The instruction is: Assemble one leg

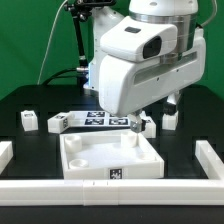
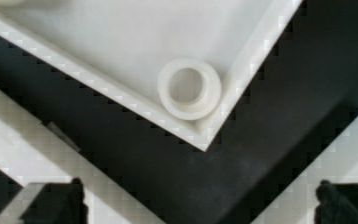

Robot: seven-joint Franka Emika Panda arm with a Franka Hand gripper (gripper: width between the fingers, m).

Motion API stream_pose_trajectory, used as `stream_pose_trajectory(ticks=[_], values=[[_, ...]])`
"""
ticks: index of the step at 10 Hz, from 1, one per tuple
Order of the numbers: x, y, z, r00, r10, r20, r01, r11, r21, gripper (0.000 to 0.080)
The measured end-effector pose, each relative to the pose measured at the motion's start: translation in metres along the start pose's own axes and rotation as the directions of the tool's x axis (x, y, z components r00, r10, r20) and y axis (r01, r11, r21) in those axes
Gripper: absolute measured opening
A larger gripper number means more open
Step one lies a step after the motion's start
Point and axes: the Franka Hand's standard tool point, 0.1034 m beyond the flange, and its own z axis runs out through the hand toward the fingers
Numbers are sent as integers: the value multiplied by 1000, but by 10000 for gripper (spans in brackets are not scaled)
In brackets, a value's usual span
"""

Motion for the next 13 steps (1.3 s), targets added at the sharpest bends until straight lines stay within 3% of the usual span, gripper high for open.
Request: stream_pose_trajectory(ticks=[8, 9, 11, 13], values=[[-3, -2, 1, 1000, -16, 13, 16, 1000, 7, 650], [-8, -3, -2, 996, -90, 7, 90, 996, -2, 650], [-27, -11, 9, 971, -236, -39, 233, 970, -65, 650], [-37, -17, 16, 930, -367, -20, 364, 928, -76, 650]])
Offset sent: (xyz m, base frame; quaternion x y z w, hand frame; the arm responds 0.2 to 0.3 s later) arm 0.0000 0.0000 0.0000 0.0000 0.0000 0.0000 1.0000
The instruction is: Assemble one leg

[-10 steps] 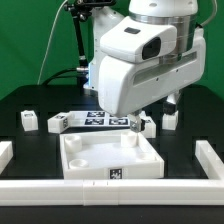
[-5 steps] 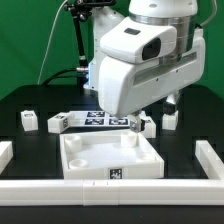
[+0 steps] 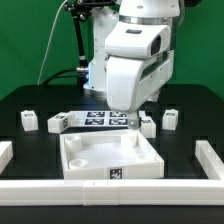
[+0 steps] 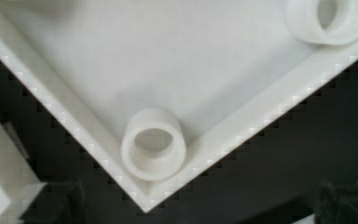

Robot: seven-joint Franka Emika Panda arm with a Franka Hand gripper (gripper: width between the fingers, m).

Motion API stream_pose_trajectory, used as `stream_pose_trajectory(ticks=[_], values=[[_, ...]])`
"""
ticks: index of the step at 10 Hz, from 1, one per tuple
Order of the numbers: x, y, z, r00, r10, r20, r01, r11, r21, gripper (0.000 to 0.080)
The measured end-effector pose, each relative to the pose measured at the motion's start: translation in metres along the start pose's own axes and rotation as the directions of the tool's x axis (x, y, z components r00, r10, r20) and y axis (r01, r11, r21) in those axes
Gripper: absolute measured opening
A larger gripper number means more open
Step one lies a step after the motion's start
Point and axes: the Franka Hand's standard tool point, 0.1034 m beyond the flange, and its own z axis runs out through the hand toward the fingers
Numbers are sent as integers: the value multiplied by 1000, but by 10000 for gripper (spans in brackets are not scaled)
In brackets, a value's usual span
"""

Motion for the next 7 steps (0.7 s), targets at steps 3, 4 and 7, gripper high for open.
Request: stream_pose_trajectory(ticks=[3, 4, 7], values=[[0, 0, 0, 1000, 19, -1, -19, 1000, 1, 650], [1, 2, 1, 999, -53, -7, 53, 998, -21, 650], [-13, -12, 15, 953, -302, 5, 302, 953, -33, 650]])
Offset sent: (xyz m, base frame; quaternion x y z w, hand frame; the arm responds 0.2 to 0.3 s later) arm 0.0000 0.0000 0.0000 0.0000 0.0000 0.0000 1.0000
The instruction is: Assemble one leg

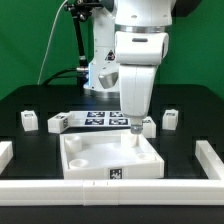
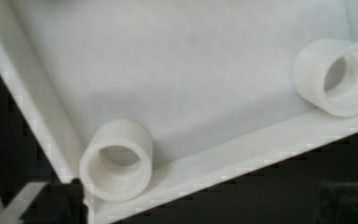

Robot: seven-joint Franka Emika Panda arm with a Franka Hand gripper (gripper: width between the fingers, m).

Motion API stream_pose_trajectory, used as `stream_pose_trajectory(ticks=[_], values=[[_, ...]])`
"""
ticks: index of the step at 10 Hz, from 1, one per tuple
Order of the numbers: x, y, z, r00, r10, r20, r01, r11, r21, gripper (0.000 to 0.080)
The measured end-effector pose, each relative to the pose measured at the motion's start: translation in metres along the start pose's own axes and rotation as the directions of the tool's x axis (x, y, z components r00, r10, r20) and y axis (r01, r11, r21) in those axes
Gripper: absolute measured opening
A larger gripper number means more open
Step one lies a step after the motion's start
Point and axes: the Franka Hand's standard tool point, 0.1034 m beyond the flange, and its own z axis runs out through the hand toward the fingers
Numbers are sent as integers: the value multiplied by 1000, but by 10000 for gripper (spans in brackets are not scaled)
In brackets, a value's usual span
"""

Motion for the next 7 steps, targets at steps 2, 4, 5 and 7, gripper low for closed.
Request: stream_pose_trajectory(ticks=[2, 4, 5, 7], values=[[-2, -2, 2, 999, -44, 8, 44, 999, 3, 650], [-2, -3, 3, 999, -43, 8, 43, 999, 4, 650], [-2, -3, 3, 999, -43, 8, 43, 999, 4, 650], [-9, -11, 9, 992, -125, -1, 125, 992, -18, 650]])
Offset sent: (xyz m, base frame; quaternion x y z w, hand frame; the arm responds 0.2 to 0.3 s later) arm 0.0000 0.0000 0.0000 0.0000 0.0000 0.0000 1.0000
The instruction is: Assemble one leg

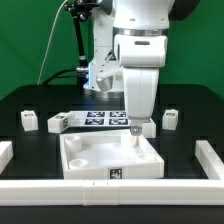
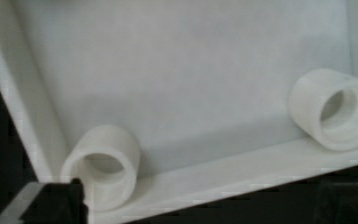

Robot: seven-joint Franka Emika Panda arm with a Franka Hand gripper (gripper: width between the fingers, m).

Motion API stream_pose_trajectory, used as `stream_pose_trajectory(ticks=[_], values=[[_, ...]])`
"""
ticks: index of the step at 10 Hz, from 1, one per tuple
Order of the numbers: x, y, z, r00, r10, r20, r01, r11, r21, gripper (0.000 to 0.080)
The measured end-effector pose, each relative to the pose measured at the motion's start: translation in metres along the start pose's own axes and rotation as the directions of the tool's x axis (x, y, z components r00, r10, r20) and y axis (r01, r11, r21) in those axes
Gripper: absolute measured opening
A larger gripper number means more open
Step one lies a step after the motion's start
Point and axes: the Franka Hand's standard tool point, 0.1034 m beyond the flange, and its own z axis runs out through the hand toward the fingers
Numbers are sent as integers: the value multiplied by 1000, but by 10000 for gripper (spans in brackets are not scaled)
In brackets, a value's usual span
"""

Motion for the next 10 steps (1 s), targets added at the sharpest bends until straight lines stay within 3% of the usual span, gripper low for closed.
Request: stream_pose_trajectory(ticks=[1, 3, 5, 8, 10], values=[[-9, -19, 8, 998, -70, -5, 70, 998, 7, 650], [-26, -43, 21, 976, -216, -13, 216, 976, -3, 650], [-45, -63, 33, 960, -277, -28, 278, 960, 29, 650], [-50, -76, 55, 965, -258, -47, 260, 963, 69, 650], [-45, -75, 61, 970, -239, -52, 243, 967, 77, 650]])
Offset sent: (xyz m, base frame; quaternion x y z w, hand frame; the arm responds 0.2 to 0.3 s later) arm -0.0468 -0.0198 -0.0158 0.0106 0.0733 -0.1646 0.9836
